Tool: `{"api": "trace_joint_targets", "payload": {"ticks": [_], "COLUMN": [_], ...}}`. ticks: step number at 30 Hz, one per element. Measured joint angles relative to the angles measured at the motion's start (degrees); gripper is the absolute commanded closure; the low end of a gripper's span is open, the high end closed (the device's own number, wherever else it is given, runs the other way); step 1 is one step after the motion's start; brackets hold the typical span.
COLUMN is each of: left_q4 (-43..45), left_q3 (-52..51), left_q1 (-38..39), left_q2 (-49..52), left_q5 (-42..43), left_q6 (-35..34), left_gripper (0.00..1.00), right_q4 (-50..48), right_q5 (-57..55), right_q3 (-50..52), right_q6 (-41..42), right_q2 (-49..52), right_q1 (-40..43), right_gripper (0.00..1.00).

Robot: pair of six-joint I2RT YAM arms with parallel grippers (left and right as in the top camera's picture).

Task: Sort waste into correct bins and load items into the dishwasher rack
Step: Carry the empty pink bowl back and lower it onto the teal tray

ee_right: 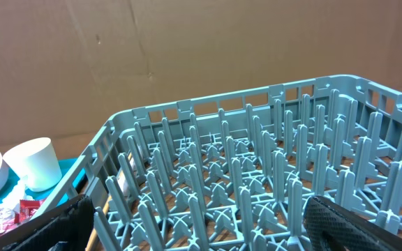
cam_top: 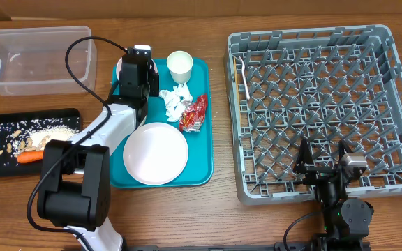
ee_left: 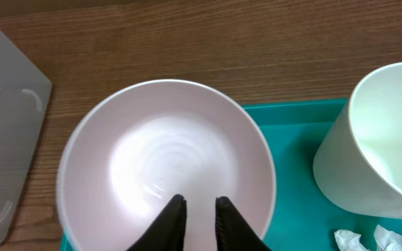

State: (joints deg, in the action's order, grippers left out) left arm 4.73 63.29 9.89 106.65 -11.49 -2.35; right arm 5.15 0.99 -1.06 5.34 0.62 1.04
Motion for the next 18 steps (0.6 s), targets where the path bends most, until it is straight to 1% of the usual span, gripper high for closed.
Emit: {"api": "trace_joint_targets", "payload": {"ticks": [4,11,18], "left_q4": [0.87,1.01,1.16], "left_q3": [0.00,0.02,0.07], "left_q1": [0.00,0.00,0.00], "left_q2": [0.00,-0.33,-1.11], "left_q5": [-1.53,-4.28,-3.56], "left_q6": [0.00,0.00,0.00], "left_gripper": [0.76,0.68,0.69], "right_q4": [0.02,0.00,0.00], "right_q5": [0.00,0.02,0.00], "right_q3": [0.00,0.00,0.00], "right_q6": [0.02,0.00,0.04], "right_q2": [0.00,0.00,0.00], "right_q1": [0.00,0.00,0.00], "right_gripper": [0.00,0.00,0.00]}}
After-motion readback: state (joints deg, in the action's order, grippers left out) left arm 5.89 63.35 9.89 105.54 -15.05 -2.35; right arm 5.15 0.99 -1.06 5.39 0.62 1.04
